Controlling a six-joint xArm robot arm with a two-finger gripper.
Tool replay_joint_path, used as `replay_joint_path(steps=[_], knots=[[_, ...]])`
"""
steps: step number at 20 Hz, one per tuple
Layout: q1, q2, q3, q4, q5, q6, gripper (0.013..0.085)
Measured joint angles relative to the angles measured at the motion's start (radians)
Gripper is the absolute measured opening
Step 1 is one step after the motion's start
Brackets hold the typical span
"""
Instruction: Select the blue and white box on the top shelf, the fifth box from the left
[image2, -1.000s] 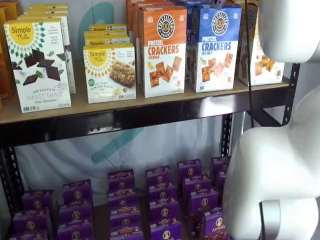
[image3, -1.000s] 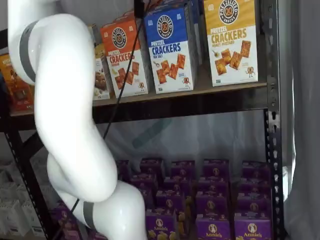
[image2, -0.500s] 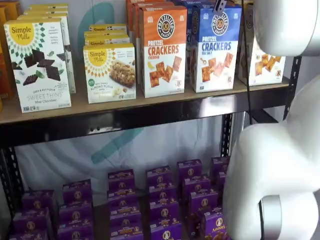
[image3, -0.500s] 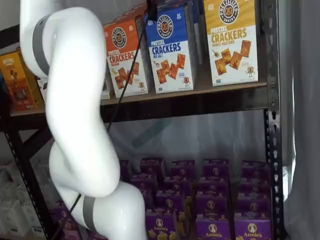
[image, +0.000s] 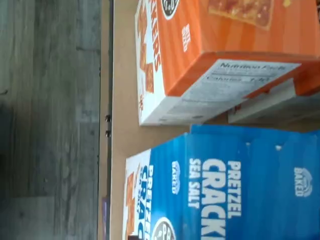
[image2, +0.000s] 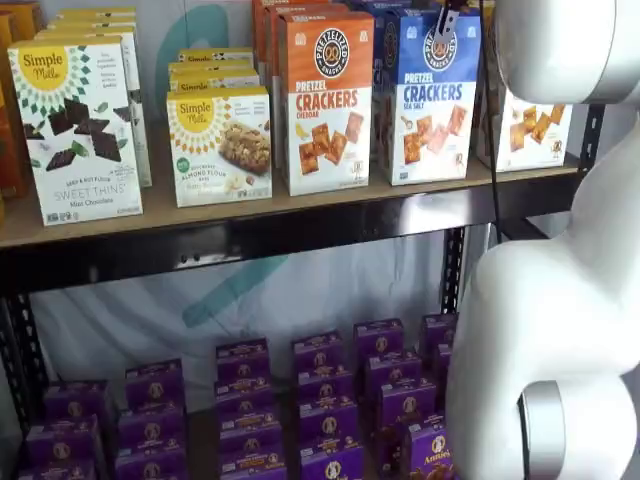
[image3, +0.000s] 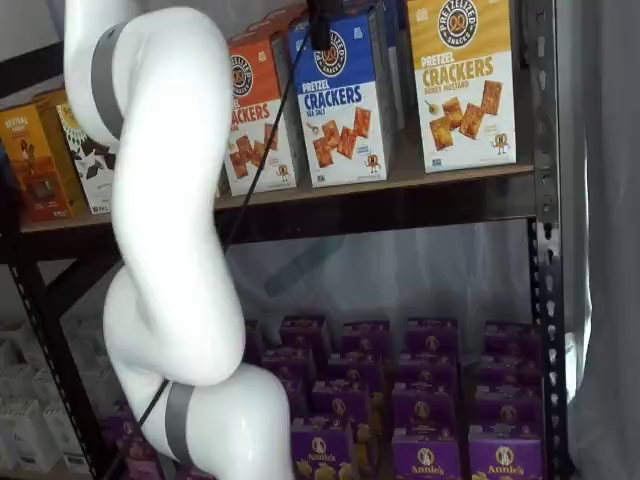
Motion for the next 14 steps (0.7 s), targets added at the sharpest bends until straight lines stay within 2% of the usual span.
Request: replay_joint_path(steps=[4,6,9,14], knots=[[0.024,0.014,-0.003,-0.063,0.027,-0.001,0.0850],[0.031,0.018,-0.002,-0.077,0.039,0.001,0.0850],[0.037,0.016,0.013,-0.086,0.041,0.004,0.0850],[0.035,0.012,0.031,-0.072,0.039,0.005,0.0850]])
